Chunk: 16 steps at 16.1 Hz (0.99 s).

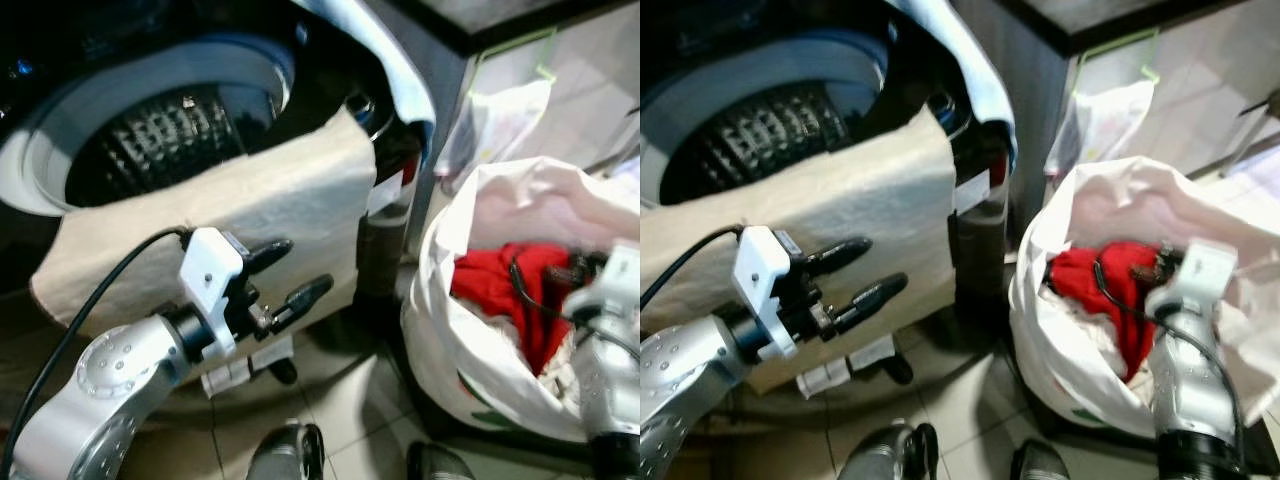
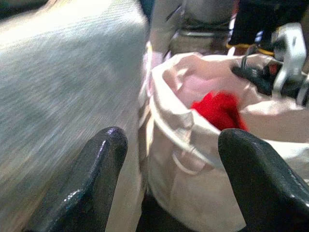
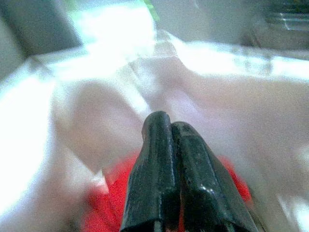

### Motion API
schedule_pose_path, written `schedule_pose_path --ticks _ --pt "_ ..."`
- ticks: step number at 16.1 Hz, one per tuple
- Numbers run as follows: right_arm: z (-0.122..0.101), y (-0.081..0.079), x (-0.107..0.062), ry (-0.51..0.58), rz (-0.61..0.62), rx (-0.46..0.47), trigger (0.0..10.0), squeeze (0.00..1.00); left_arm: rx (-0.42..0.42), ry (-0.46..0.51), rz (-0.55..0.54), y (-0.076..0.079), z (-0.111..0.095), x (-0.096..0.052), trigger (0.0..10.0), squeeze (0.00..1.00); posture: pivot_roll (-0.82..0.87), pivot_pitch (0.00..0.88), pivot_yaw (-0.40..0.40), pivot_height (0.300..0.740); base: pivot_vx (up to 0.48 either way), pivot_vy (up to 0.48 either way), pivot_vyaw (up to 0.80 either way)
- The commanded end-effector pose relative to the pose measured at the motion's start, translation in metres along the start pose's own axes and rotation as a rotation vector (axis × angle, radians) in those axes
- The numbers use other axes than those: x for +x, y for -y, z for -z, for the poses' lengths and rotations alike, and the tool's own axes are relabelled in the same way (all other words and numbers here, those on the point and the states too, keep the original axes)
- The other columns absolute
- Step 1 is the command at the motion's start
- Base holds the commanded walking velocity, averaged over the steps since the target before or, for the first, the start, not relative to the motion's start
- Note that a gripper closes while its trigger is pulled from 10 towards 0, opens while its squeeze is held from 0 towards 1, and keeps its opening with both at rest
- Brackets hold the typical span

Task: Clothes washing

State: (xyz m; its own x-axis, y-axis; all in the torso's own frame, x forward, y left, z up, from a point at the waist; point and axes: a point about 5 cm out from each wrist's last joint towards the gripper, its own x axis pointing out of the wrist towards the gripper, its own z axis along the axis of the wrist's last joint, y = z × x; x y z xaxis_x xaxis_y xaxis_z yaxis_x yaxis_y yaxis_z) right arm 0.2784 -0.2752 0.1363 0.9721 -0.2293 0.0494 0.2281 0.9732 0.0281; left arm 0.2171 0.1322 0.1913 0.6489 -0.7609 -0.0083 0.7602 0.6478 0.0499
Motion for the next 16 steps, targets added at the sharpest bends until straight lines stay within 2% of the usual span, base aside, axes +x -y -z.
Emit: schedule_pose_path --ticks 1,3,5,6,7,8,9,10,11,12,13,14,16 --pt "-0.031 -0.020 -0.002 0.083 -0.131 0.011 0.0 0.00 0.005 0.007 0.018 -0.001 0.001 0.001 10.0 0.00 -0.01 0.078 0.128 0.740 0.000 0.000 0.00" --pt "-0.055 -0.030 -0.007 0.141 -0.199 0.013 0.0 0.00 0.012 0.023 0.022 -0.002 0.000 0.005 10.0 0.00 -0.02 0.073 0.125 0.740 0.000 0.000 0.00" --pt "-0.104 -0.045 -0.014 0.255 -0.317 0.083 0.0 0.00 0.016 0.044 0.042 -0.001 -0.001 0.010 10.0 0.00 -0.04 0.061 0.119 0.740 0.000 0.000 0.00" --pt "-0.109 -0.049 -0.018 0.248 -0.369 0.082 0.0 0.00 0.016 0.047 0.048 0.000 0.000 0.012 10.0 0.00 -0.05 0.060 0.115 0.740 0.000 0.000 0.00" --pt "-0.104 -0.049 -0.020 0.214 -0.383 0.057 0.0 0.00 0.016 0.045 0.052 0.001 0.001 0.012 10.0 0.00 -0.05 0.061 0.114 0.740 0.000 0.000 0.00" --pt "-0.074 -0.039 -0.018 0.057 -0.297 -0.035 2.4 0.00 0.018 0.036 0.061 0.003 0.004 0.014 10.0 0.00 -0.04 0.065 0.113 0.740 0.000 0.000 0.00" --pt "-0.061 -0.032 -0.016 -0.003 -0.230 -0.056 9.3 0.00 0.019 0.033 0.066 0.004 0.005 0.014 10.0 0.00 -0.04 0.066 0.114 0.740 0.000 0.000 0.00" --pt "-0.029 -0.014 -0.014 -0.151 -0.066 -0.070 10.0 0.00 0.019 0.028 0.074 0.005 0.004 0.013 10.0 0.00 -0.03 0.072 0.123 0.740 0.000 0.000 0.00" --pt "-0.015 -0.007 -0.015 -0.220 -0.019 -0.063 10.0 0.49 0.018 0.025 0.079 0.006 0.004 0.012 10.0 0.00 -0.03 0.073 0.123 0.740 0.000 0.000 0.00" --pt "0.016 0.014 -0.018 -0.336 0.122 0.000 10.0 1.00 0.032 -0.009 0.077 0.005 0.007 0.009 10.0 0.00 -0.01 0.083 0.130 0.740 0.000 0.000 0.00" --pt "0.044 0.030 -0.021 -0.413 0.226 0.017 10.0 1.00 0.074 -0.076 0.001 -0.004 0.016 0.006 10.0 0.00 0.01 0.100 0.147 0.740 0.000 0.000 0.00" --pt "0.057 0.034 -0.018 -0.438 0.236 0.002 10.0 1.00 0.091 -0.090 -0.017 -0.007 0.017 0.006 10.0 0.00 0.02 0.111 0.159 0.740 0.000 0.000 0.00" --pt "0.088 0.041 -0.010 -0.533 0.279 -0.027 10.0 1.00 0.078 -0.083 0.024 -0.003 0.006 0.004 10.0 0.00 0.09 0.158 0.187 0.740 0.000 0.000 0.00"
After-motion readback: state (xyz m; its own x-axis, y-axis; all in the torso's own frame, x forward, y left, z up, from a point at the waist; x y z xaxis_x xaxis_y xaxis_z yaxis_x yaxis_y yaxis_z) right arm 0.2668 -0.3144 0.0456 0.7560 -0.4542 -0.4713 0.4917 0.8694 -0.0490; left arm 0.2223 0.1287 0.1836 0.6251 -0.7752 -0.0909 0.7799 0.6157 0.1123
